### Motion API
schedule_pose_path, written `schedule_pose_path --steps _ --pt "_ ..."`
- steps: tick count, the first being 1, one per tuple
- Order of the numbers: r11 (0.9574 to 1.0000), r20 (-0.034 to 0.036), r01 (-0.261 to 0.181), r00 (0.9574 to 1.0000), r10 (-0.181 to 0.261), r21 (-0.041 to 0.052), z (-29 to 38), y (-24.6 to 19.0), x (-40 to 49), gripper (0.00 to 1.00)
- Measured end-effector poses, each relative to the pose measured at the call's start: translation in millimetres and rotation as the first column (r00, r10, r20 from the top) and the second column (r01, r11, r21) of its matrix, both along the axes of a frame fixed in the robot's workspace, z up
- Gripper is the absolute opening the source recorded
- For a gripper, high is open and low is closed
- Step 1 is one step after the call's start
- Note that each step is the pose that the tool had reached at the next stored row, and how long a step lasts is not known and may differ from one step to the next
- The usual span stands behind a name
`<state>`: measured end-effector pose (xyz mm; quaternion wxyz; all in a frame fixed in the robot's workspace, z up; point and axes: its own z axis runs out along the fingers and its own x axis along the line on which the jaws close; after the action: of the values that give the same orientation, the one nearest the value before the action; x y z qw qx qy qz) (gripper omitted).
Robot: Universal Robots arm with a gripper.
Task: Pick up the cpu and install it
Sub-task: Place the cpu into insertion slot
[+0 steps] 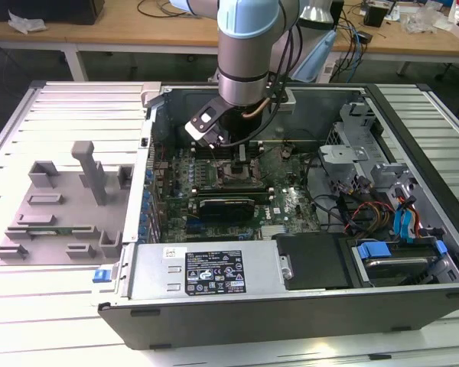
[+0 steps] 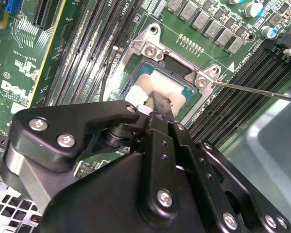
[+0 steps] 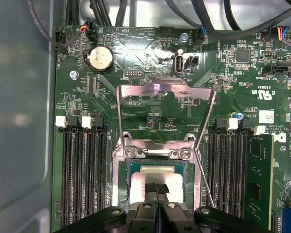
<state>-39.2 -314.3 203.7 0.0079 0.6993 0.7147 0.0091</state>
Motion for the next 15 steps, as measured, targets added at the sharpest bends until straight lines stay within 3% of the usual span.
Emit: schedule_pose_path --steps 15 --pt "1.0 -0.0002 0.001 1.0 -0.001 0.0009 -1.1 -0.2 1.9 0.11"
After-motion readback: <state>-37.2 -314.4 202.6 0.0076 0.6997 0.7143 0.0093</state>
